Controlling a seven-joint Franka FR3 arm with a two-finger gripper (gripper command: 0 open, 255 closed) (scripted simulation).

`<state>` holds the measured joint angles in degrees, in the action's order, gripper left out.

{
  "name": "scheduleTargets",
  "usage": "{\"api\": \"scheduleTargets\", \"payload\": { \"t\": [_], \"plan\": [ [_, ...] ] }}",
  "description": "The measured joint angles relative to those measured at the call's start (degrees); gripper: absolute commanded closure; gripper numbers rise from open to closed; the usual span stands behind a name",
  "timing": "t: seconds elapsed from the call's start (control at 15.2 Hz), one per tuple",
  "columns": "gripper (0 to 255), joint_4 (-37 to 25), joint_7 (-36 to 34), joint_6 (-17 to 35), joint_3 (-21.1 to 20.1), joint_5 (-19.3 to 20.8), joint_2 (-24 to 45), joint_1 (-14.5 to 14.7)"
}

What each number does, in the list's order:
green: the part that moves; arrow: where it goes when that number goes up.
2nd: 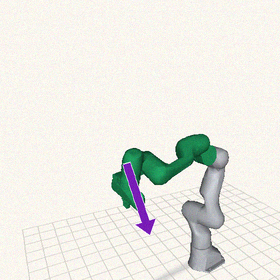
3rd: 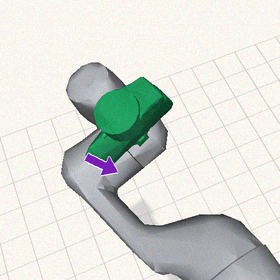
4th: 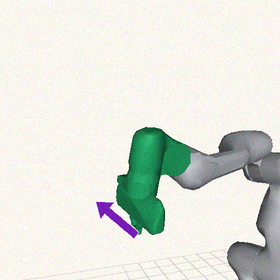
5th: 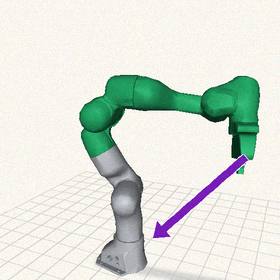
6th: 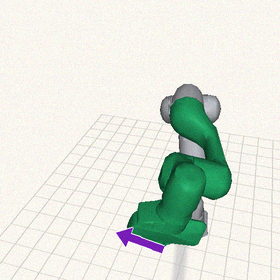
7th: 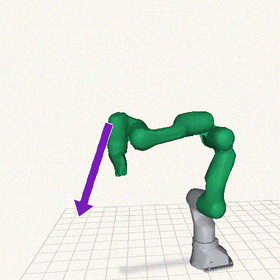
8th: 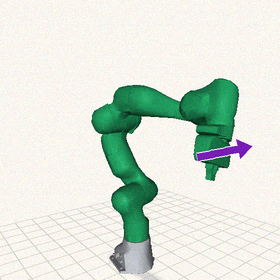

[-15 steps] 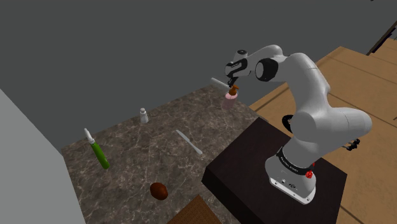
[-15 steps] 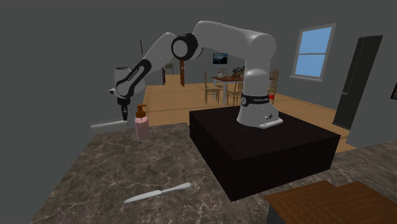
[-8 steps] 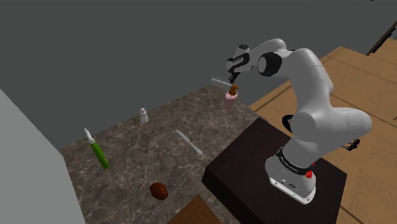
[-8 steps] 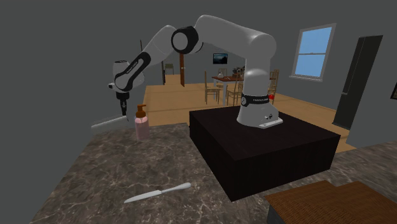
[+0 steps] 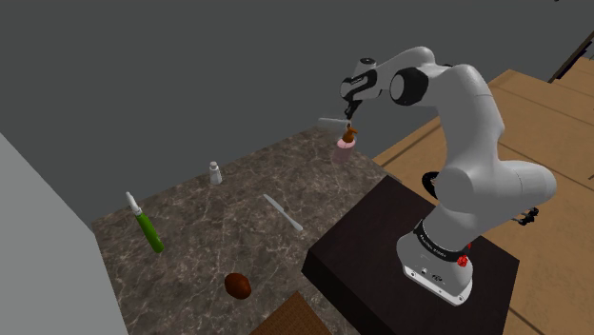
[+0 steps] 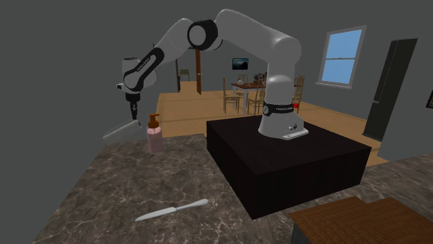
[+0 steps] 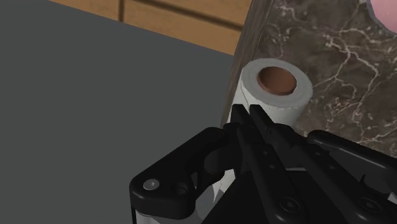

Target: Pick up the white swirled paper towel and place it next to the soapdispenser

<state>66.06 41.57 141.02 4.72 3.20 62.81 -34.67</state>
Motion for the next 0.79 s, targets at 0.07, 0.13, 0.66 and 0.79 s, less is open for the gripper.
{"api": "scheduleTargets", "payload": {
  "t": [0.07,0.13,0.66,0.79],
  "plan": [
    [255,0.6,0.1,-0.1,0.0,0.0,-0.7,0.0],
    [255,0.6,0.1,-0.7,0.0,0.0,-1.3,0.0],
    [255,3.0,0.4,-3.3,0.0,0.0,-6.2,0.2],
    [255,3.1,0.6,-4.1,0.0,0.0,-7.2,0.1]
  ]
}}
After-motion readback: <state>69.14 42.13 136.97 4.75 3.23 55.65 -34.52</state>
